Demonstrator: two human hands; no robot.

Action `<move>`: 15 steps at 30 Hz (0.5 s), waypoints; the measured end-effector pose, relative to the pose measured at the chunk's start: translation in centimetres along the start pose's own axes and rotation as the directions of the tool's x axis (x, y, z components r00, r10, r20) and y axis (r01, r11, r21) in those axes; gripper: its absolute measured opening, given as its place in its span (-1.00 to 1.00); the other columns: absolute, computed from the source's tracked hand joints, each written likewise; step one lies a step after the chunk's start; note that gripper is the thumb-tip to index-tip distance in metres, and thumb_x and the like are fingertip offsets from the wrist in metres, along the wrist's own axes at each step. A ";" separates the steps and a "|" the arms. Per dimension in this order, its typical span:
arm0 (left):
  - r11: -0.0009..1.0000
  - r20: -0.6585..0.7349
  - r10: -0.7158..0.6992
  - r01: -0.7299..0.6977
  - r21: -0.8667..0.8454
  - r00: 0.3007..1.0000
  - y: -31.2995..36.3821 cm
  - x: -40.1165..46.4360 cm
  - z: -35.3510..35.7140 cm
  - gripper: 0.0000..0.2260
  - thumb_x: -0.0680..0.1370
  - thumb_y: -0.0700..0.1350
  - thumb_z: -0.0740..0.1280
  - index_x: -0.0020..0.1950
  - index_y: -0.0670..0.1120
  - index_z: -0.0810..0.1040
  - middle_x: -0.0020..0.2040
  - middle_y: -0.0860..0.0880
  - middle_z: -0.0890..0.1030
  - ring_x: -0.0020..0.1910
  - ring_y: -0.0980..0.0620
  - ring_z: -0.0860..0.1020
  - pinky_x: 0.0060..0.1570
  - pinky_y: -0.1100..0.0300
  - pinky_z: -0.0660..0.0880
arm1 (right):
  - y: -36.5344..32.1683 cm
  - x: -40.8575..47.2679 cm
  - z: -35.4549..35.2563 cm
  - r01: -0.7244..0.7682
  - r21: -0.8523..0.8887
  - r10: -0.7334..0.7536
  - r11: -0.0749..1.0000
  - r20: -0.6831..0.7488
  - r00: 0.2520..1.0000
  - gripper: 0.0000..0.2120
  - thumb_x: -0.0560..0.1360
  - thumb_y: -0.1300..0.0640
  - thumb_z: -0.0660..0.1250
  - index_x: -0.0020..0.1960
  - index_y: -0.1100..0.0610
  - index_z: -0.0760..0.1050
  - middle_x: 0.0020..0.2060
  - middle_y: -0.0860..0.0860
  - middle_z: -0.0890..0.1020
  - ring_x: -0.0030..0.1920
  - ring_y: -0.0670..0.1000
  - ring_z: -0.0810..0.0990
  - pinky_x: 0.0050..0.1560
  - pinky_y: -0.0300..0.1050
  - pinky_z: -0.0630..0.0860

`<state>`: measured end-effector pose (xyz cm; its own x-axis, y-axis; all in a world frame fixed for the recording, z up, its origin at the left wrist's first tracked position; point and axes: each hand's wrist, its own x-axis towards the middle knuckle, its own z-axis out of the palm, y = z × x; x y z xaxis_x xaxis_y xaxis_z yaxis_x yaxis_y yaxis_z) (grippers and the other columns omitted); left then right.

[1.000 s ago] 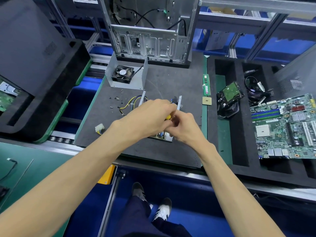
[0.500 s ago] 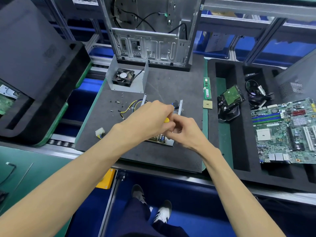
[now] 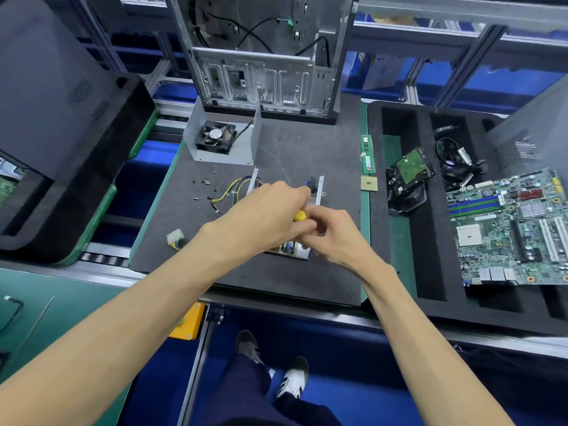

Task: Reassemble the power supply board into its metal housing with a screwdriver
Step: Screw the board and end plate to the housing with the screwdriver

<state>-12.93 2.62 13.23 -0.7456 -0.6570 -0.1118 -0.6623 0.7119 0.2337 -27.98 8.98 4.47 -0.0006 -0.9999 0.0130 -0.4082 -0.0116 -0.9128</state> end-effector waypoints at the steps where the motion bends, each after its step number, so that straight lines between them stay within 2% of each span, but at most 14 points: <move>1: 1.000 0.006 0.023 -0.023 0.000 1.000 0.1 0.0 0.0 -0.78 0.56 0.06 0.31 0.00 -0.09 0.46 -0.13 -0.07 0.55 -0.09 -0.20 0.55 -0.13 -0.02 0.46 | 0.0 0.1 0.1 -0.003 -0.004 0.003 1.000 -0.015 1.000 -0.76 0.29 -0.09 0.32 -0.20 0.07 0.47 -0.40 0.12 0.56 -0.46 -0.11 0.32 -0.41 -0.33 0.31; 4: 0.991 0.058 0.137 -0.137 -0.009 0.989 0.3 -0.1 -0.4 -0.88 0.59 -0.10 0.28 0.08 -0.11 0.48 -0.09 0.00 0.46 -0.02 -0.14 0.53 -0.04 -0.01 0.44 | 0.2 0.3 0.4 0.006 -0.074 -0.014 0.997 -0.104 0.994 -0.85 0.25 -0.11 0.33 -0.30 -0.09 0.38 -0.49 -0.15 0.51 -0.46 -0.13 0.36 -0.39 -0.39 0.32; 7: 0.983 0.113 0.183 -0.181 -0.026 0.977 0.3 -0.3 -0.9 -0.87 0.59 -0.15 0.27 0.12 -0.11 0.50 0.05 -0.04 0.52 0.04 -0.11 0.51 0.03 -0.03 0.43 | 0.2 0.1 0.7 0.028 -0.126 -0.049 0.992 -0.159 0.986 -0.87 0.26 -0.14 0.35 -0.29 -0.29 0.39 -0.48 -0.24 0.50 -0.45 -0.15 0.40 -0.37 -0.42 0.33; 10: 0.980 0.113 0.199 -0.196 -0.031 0.974 0.2 -0.4 -0.8 -0.86 0.59 -0.13 0.29 0.14 -0.09 0.51 0.08 -0.02 0.53 0.05 -0.08 0.52 0.02 0.03 0.42 | 0.1 -0.2 0.5 0.060 -0.115 -0.072 0.992 -0.102 0.992 -0.83 0.32 -0.11 0.37 -0.23 -0.34 0.40 -0.45 -0.25 0.50 -0.43 -0.14 0.39 -0.36 -0.41 0.32; 13: 0.981 0.061 0.192 -0.190 -0.045 0.979 -0.1 -0.6 -0.5 -0.87 0.58 -0.06 0.33 0.08 -0.07 0.51 -0.05 0.04 0.49 0.00 -0.07 0.53 -0.03 0.06 0.43 | 0.0 -0.5 0.0 0.084 -0.127 -0.089 0.988 -0.035 0.995 -0.79 0.37 -0.04 0.34 -0.22 -0.38 0.45 -0.43 -0.24 0.51 -0.40 -0.12 0.36 -0.33 -0.38 0.31; 15: 0.972 -0.012 0.176 -0.176 -0.158 0.984 -0.5 -1.1 -0.5 -0.81 0.56 0.02 0.37 0.09 -0.05 0.54 -0.10 0.06 0.51 -0.04 -0.04 0.54 0.01 0.05 0.46 | -0.3 -0.5 -0.4 0.119 -0.129 -0.125 0.985 -0.039 0.991 -0.75 0.39 0.07 0.34 -0.12 -0.31 0.54 -0.38 -0.17 0.55 -0.37 -0.11 0.36 -0.30 -0.28 0.37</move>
<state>-11.77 2.89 13.70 -0.8495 -0.5245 -0.0571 -0.5009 0.7680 0.3990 -28.24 9.52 4.88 0.0150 -0.9896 0.1428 -0.5193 -0.1297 -0.8447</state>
